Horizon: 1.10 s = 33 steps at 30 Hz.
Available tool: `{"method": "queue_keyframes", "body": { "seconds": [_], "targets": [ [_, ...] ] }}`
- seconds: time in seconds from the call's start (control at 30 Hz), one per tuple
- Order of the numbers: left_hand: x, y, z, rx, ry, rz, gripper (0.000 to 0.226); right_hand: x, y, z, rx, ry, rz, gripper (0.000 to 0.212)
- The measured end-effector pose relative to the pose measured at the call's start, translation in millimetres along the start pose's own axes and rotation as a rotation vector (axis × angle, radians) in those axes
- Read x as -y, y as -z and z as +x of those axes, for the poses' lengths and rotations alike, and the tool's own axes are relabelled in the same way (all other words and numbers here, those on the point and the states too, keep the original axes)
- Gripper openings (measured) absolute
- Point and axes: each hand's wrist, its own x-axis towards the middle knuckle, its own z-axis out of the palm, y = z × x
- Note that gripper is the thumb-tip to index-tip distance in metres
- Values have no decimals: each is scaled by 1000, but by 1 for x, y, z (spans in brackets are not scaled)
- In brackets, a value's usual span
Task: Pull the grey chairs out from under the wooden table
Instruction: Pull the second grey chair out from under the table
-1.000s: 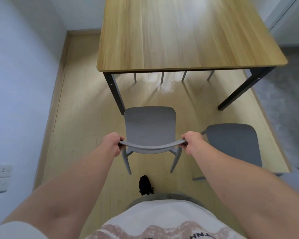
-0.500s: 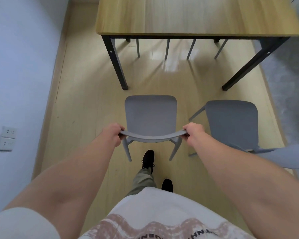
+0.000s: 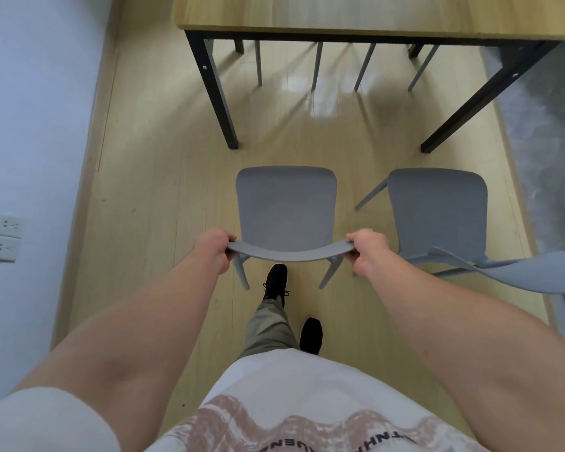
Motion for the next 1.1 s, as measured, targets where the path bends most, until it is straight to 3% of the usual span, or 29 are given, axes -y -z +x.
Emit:
{"method": "queue_keyframes", "body": {
  "seconds": [0.23,0.67,0.83,1.1],
  "targets": [
    [-4,-7,-2,2,-28,-20,14,3,3,4,0,4,6,9],
    [26,-8,4,31,62,-63,9,-27,14,34,-23,-48,58,21],
    [48,-3,2,40,106,-79,43,-43,20,35,-72,-102,28,25],
    [55,-4,-15,13,94,29,44,-47,27,26,-113,-87,-43,26]
  ]
}}
